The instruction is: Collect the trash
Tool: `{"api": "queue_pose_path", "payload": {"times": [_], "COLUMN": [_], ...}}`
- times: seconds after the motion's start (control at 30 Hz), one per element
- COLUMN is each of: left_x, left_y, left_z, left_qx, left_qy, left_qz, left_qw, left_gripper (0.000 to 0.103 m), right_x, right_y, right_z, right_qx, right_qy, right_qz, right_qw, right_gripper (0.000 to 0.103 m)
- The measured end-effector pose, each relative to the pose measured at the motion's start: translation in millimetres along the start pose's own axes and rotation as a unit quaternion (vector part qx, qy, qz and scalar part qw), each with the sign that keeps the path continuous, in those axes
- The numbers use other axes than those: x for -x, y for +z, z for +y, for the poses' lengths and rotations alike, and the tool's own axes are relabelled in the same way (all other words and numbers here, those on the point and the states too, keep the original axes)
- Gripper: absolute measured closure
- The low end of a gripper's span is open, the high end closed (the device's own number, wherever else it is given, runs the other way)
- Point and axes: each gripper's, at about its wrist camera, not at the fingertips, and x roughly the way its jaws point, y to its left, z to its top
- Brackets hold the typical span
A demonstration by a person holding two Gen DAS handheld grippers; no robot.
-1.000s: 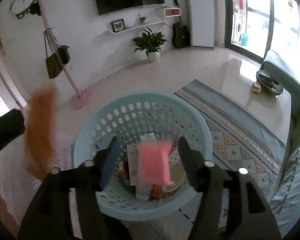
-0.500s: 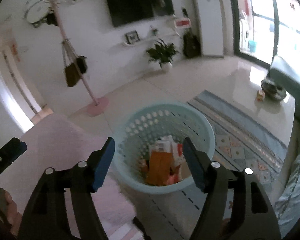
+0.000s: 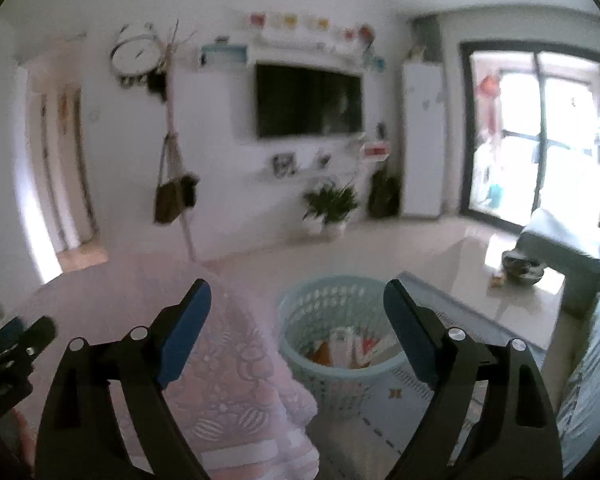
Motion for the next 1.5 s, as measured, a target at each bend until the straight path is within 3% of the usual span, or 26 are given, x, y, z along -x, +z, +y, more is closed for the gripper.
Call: {"api": "queue_pose_path", "payload": {"times": [0.07,0.17,0.4,0.73,1.5], "left_x": [10,14,13,5,7], "left_y": [-5,-9,-5,1,-2], "left_z": [-2,-8,-36,-15,-13], "left_qx": [-0.006,-0.018,-0.072,-0.035,-0.032], "left_qy": [0.023,0.041,0.051,0.056,0.056], "left_qz": [-0.031,-0.048,-0.037,-0.018,-0.022], "left_qw": [0.9992,0.9979,0.9954,0.9976,0.9976], "left_gripper": [0.008,0.008,0.007,0.007,0.007], "right_x": [11,22,15,1,2], "right_y": [-7,-14,-17,-23,-22], "right_z": [2,6,0,-9,8], "right_qx": [-0.004,0.002,-0.007,-0.009,0.014], "right_qy": [0.011,0.01,0.015,0.011,0.008], "right_qz": [-0.013,-0.03,-0.021,-0.003,-0.005], "right_qw": [1.0,0.999,1.0,1.0,1.0], "right_gripper": [0.019,0.019,0.019,0.019,0.019]}}
